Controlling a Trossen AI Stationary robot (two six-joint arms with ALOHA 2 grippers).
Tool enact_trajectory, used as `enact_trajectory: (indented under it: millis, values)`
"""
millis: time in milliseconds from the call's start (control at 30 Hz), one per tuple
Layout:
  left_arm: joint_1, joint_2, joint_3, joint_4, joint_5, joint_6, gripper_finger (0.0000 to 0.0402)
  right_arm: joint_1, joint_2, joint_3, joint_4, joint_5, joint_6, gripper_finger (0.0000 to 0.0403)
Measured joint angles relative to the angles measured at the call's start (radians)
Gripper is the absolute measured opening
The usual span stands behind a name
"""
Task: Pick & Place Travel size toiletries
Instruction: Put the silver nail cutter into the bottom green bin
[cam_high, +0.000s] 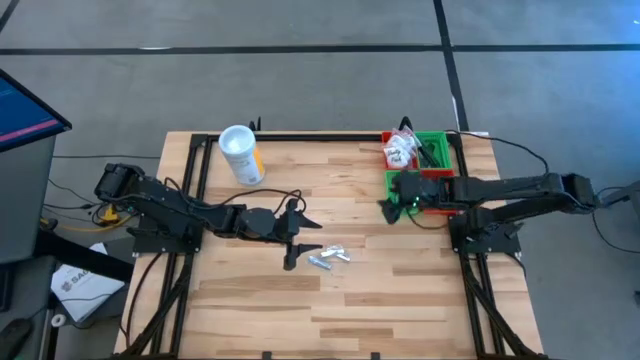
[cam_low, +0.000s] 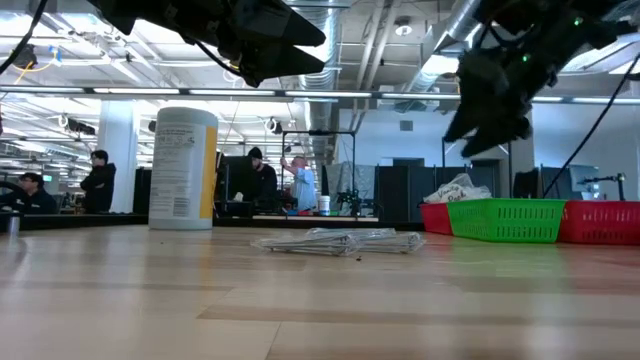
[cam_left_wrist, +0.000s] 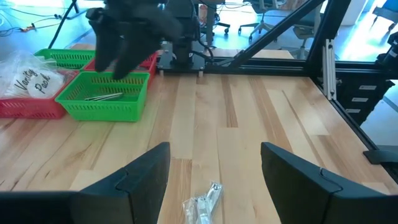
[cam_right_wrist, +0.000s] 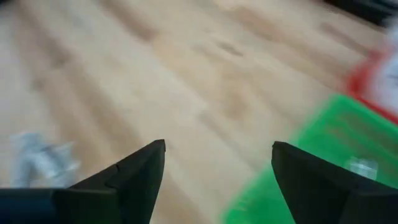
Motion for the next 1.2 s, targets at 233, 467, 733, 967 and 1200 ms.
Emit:
enact_trajectory:
  millis: [233,467,733,967,1200]
  values:
    - [0.000,0.000,0.000,0.000,0.000,0.000,0.0241,0.161,0.103,0.001,0.175,-0.005,-0.040,0.0281]
    - [0.000,0.000,0.000,0.000,0.000,0.000,0.0241,0.277,0.278,0.011,0.333,-0.006,-0.047,0.0281]
    - [0.000,0.000,0.000,0.001,0.000,0.000,0.0241,0.381,0.504,0.124,0.335,-0.005,-0.058,0.0281]
    - [0.000,0.000,0.000,0.001,0.000,0.000,0.0241,0.433,0.656,0.215,0.316,-0.004,-0.040,0.0281]
    - [0.000,0.000,0.000,0.002,-0.001,0.000,0.0241,0.453,0.717,0.243,0.320,0.027,0.023,0.0281]
